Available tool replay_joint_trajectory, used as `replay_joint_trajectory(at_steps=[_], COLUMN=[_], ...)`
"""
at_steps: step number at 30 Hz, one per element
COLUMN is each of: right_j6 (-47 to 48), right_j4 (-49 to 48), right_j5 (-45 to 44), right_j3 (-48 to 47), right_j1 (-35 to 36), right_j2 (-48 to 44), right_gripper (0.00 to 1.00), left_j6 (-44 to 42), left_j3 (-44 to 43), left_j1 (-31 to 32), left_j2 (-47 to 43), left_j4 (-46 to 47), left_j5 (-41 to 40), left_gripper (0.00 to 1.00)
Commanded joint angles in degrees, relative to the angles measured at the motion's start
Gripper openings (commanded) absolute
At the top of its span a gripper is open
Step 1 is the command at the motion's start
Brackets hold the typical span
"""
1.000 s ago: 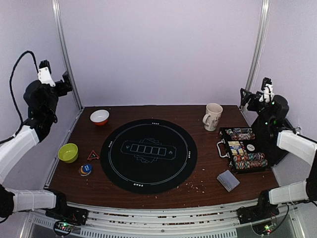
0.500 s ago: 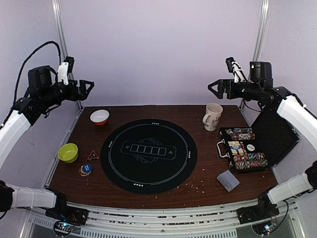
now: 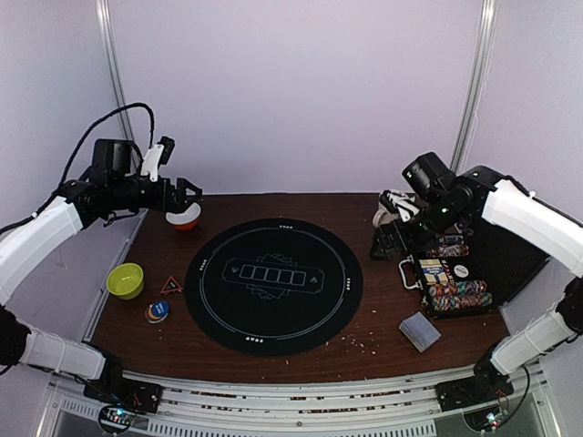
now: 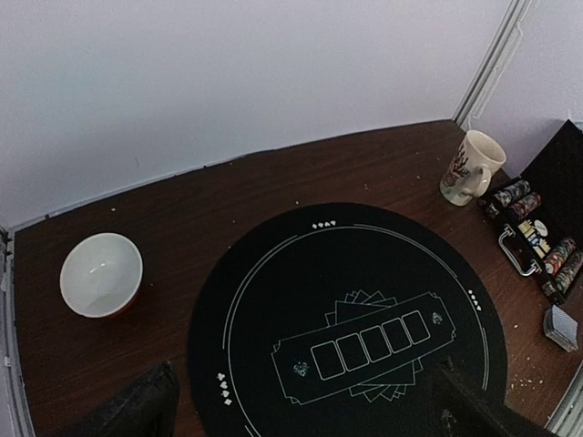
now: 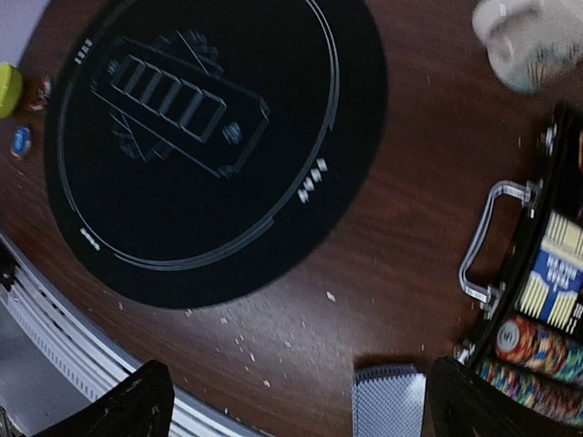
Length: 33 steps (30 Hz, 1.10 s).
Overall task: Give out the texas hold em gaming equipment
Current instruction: Adjust the face-down deck piles at the center of the board.
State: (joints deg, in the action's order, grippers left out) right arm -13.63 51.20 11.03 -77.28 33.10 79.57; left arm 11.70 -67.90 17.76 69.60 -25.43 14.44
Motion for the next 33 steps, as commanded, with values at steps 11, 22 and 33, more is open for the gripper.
replay_joint_trajectory(at_steps=[11, 22, 33], right_j6=[-12.3, -13.4, -13.23], right_j4=[15.3, 14.54, 10.07], right_j5=[-7.85, -10.39, -10.87], right_j3=[21.22, 20.34, 23.47], right_j1=[0.7, 0.69, -0.49], right_j2=[0.83, 10.08, 15.2], right_gripper=[1.0, 1.0, 1.0], left_j6=[-1.31, -2.56, -3.22], left_j3=[2.33, 3.68, 2.7], left_j1=[0.42, 0.37, 0.49], left_j2=[1.62, -0.51, -0.11], left_j4=[9.0, 10.73, 10.97], left_j5=[3.63, 3.78, 4.61], left_gripper=[0.98, 0.98, 0.98])
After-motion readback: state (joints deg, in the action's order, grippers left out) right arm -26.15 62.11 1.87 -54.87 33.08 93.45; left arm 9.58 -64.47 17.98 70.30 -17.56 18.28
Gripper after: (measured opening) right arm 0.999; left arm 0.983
